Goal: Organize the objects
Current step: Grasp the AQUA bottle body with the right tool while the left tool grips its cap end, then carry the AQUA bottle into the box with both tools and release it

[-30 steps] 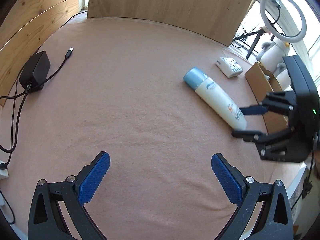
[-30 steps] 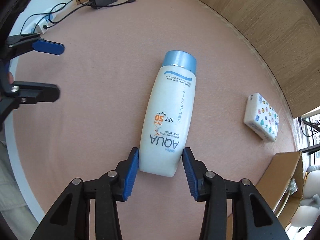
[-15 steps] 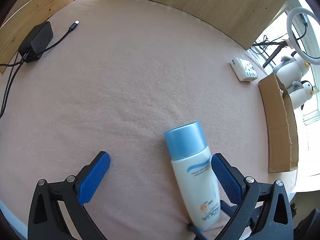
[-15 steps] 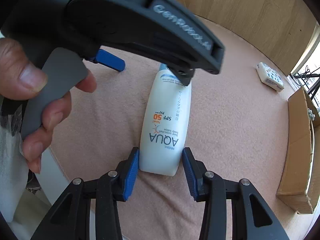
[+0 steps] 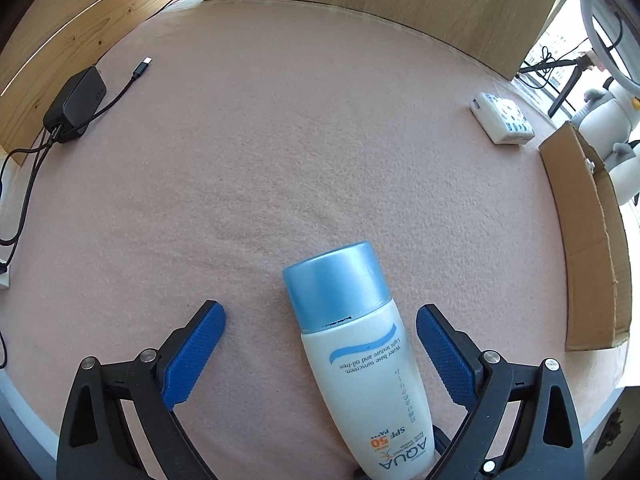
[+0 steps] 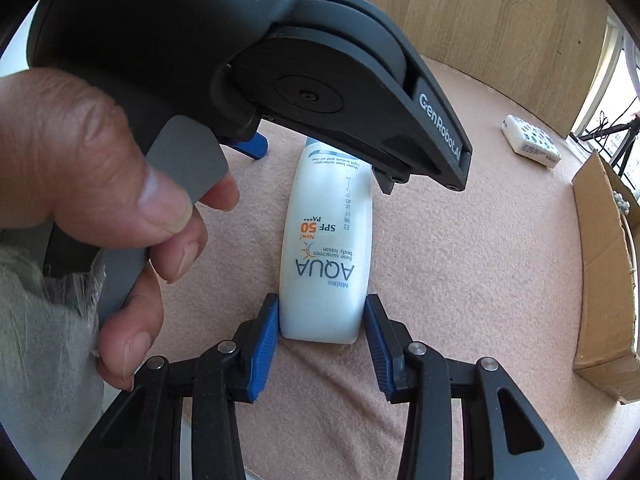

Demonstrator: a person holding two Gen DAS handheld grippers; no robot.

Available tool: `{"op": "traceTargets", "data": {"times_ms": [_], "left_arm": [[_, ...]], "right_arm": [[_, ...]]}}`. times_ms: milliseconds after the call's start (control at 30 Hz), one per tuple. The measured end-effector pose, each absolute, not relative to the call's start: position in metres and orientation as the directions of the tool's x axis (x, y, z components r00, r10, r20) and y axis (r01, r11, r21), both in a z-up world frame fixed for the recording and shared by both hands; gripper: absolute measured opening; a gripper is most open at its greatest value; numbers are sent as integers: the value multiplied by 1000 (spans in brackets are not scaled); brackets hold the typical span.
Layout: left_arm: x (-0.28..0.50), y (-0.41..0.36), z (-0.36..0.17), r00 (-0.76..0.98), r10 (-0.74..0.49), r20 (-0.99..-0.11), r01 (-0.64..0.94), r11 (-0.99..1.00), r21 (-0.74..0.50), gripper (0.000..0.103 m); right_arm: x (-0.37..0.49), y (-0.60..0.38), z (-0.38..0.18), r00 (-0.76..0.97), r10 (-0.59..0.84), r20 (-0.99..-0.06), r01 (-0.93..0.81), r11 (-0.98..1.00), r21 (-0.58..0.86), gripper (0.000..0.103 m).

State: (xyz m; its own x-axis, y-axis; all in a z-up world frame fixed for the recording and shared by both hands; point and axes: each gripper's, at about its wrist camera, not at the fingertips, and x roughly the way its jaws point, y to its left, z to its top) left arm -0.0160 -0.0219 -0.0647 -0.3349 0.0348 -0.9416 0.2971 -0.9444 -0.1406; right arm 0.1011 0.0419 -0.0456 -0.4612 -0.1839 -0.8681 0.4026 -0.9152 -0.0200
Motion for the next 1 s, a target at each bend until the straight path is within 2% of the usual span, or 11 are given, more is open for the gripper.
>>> {"op": "traceTargets", "data": {"times_ms": [67, 200, 633, 1000], "left_arm": [[-15, -23, -63, -341, 18, -940, 290, -949, -123, 89], [-16, -29, -56, -355, 24, -935, 261, -957, -124, 63], [-17, -29, -46, -378, 64, -924, 248, -954, -167, 58], [-28, -17, -11, -437, 60, -897, 211, -963, -167, 58]], "right_arm": [[104, 42, -46, -467, -189, -864, 397, -918, -14, 38], [109, 40, -45, -481, -194, -855, 394, -919, -13, 37], [127, 39, -42, -505, -205, -838, 371, -929, 4, 36], [133, 51, -15, -570, -199, -797, 345, -938, -13, 36]]}}
